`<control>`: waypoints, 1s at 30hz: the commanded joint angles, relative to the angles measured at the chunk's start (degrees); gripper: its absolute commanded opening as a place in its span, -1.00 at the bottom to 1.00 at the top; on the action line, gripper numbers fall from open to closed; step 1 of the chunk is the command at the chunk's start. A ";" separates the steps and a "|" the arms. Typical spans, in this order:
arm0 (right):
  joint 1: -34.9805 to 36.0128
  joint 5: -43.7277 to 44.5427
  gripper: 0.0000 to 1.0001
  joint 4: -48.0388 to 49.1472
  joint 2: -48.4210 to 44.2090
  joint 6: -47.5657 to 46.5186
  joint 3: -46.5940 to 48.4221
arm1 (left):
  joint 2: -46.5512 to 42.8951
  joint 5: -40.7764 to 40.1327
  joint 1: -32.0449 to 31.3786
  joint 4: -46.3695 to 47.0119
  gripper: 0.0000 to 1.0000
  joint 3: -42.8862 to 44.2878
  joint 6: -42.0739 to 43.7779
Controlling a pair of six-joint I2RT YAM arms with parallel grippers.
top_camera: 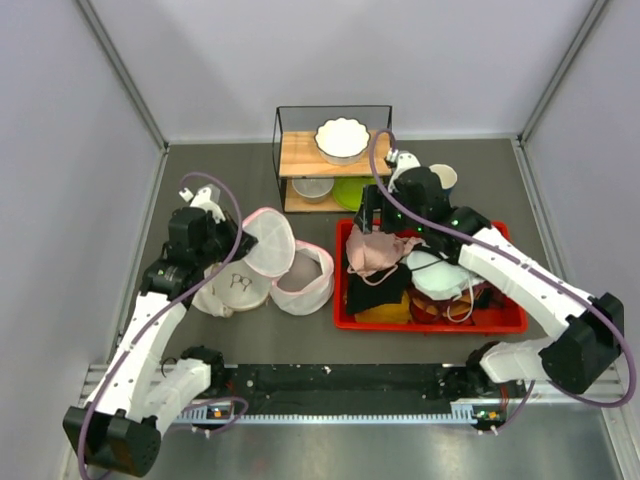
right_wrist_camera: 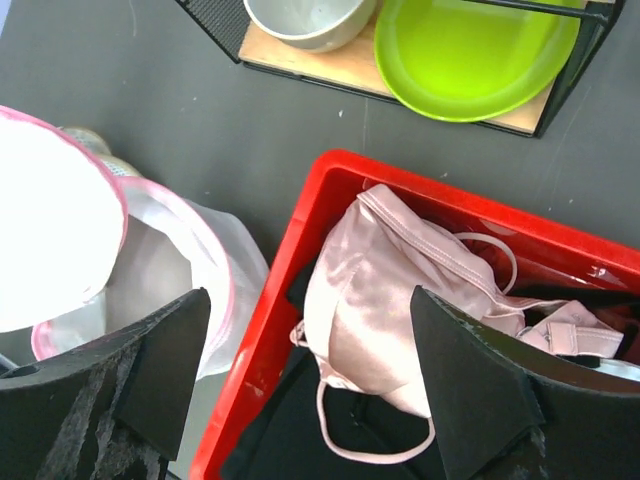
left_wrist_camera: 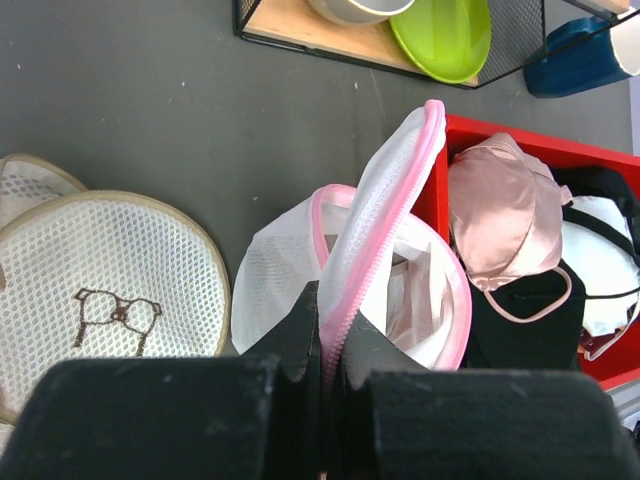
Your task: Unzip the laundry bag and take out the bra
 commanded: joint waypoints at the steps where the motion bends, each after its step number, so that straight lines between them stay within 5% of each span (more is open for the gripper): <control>1: 4.69 2.06 0.61 -0.91 -0.52 0.77 3.39 | -3.82 -1.32 0.24 2.23 -1.00 -1.38 -0.80; 2: 6.01 1.98 0.45 -0.12 -0.25 0.94 3.57 | -4.70 -1.85 0.24 3.63 -1.00 -2.17 -1.59; 3: 7.42 1.28 -0.18 0.67 0.88 0.94 3.74 | -4.97 -2.12 0.24 4.25 -1.00 -3.39 -2.73; 6: 12.61 -3.27 -0.65 3.13 4.83 2.43 4.97 | -5.67 -2.21 0.24 5.22 -1.00 -5.07 -5.98; 7: 14.36 -4.08 -0.66 4.44 8.07 2.79 5.15 | -6.02 -2.30 0.24 5.40 -1.00 -5.60 -6.60; 12: 18.07 -7.33 -0.49 6.38 15.38 3.58 8.83 | -9.63 -4.31 0.24 5.93 -1.00 -8.76 -7.40; 17: 19.39 -9.53 -0.65 8.67 22.49 2.88 10.16 | -10.69 -5.11 0.24 4.96 -1.00 -9.03 -7.40; 25: 19.74 -6.38 0.50 7.79 29.80 2.00 10.60 | -12.27 -7.83 0.24 4.96 -1.00 -9.38 -8.54; 30: 19.74 -6.63 0.49 8.50 33.76 2.53 11.57 | -12.00 -8.45 0.24 5.05 -1.00 -9.38 -8.72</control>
